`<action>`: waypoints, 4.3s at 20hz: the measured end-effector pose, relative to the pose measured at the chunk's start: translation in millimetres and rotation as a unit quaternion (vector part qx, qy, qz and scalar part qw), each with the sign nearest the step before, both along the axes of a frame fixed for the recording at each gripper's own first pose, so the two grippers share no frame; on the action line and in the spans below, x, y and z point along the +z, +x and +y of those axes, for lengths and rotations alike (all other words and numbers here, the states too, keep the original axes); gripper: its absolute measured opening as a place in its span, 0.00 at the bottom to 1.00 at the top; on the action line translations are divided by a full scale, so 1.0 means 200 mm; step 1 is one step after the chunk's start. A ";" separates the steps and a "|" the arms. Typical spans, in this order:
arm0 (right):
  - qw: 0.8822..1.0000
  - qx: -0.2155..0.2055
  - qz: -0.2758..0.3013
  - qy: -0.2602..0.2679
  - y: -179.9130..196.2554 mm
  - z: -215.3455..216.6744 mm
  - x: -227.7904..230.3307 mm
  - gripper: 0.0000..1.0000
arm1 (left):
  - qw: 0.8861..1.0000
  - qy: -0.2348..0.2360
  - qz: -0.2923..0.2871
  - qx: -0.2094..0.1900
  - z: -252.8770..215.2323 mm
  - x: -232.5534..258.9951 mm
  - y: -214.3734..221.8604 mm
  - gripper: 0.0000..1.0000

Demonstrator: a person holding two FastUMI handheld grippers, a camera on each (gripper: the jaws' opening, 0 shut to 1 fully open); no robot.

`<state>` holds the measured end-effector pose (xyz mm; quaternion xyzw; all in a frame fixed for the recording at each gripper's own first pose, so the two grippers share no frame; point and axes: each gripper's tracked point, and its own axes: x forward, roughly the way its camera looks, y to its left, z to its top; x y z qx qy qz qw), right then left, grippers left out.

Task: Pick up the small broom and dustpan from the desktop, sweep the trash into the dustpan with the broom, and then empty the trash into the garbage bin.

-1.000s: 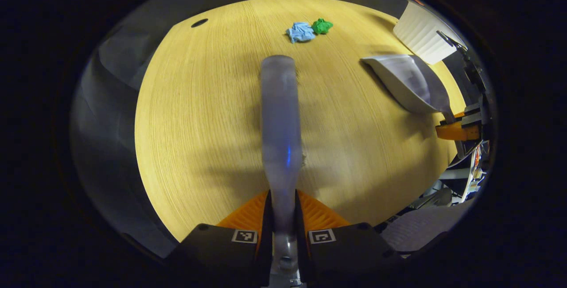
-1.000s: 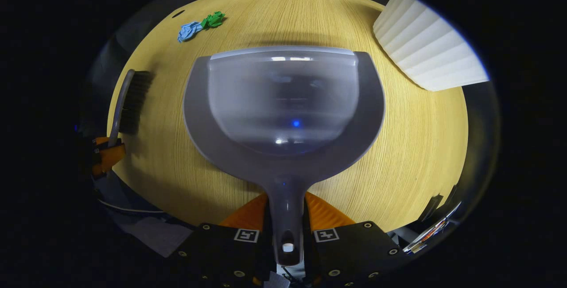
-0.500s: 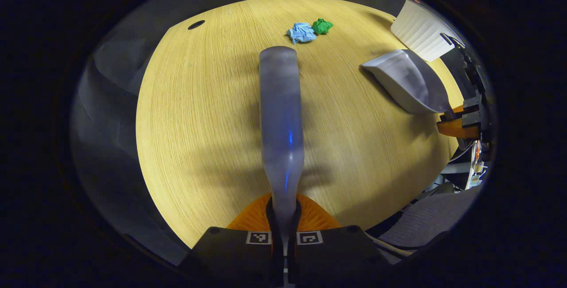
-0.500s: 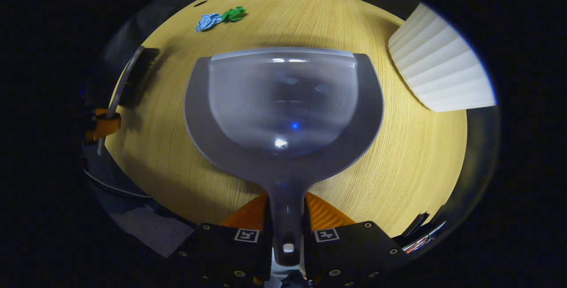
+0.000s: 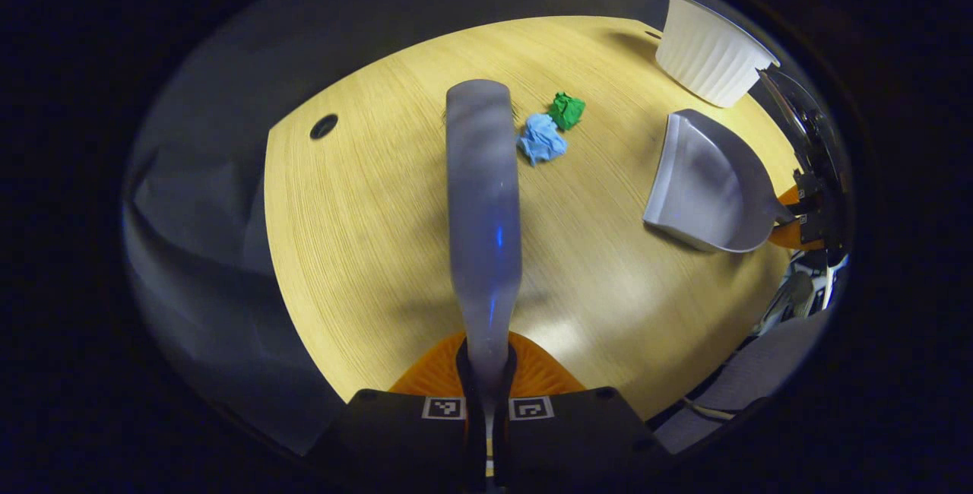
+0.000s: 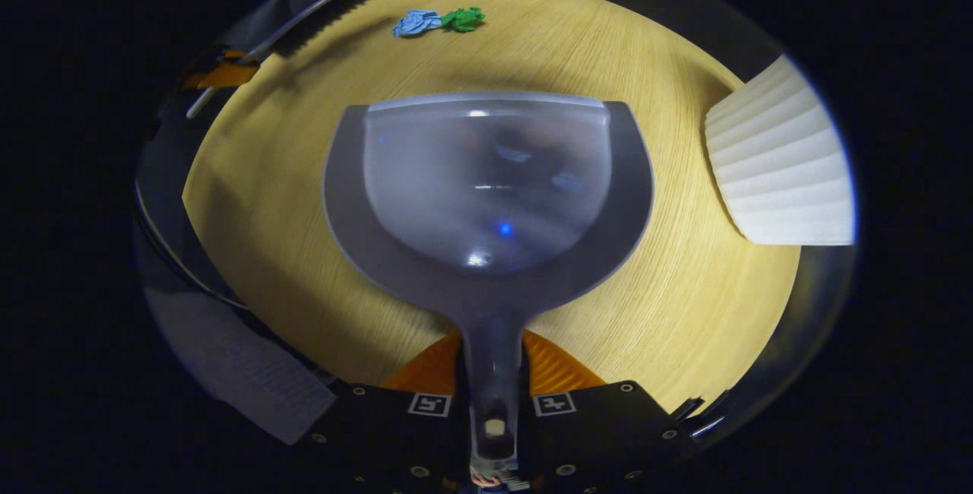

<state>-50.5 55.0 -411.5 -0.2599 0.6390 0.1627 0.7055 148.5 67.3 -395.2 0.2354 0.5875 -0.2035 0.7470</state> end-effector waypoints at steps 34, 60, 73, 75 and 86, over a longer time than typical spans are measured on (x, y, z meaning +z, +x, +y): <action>0.999 0.019 -0.037 0.033 0.02 0.21 0.05 0.24 | 0.962 -0.098 0.197 -0.163 -0.78 0.09 0.20 0.07; 0.998 0.029 -0.043 0.042 0.02 0.24 0.06 0.21 | 0.989 -0.088 0.112 -0.049 -0.62 0.30 0.18 0.06; 0.996 0.012 -0.079 0.050 0.02 0.29 0.24 0.22 | 0.993 -0.092 0.059 0.049 -0.20 0.46 0.05 0.06; 0.994 0.015 -0.098 0.056 0.01 0.30 0.23 0.22 | 0.992 -0.095 0.052 0.059 -0.10 0.49 0.02 0.06; 0.979 0.005 -0.188 0.083 0.00 0.31 0.14 0.22 | 0.987 -0.116 0.038 0.102 0.41 0.52 -0.20 0.06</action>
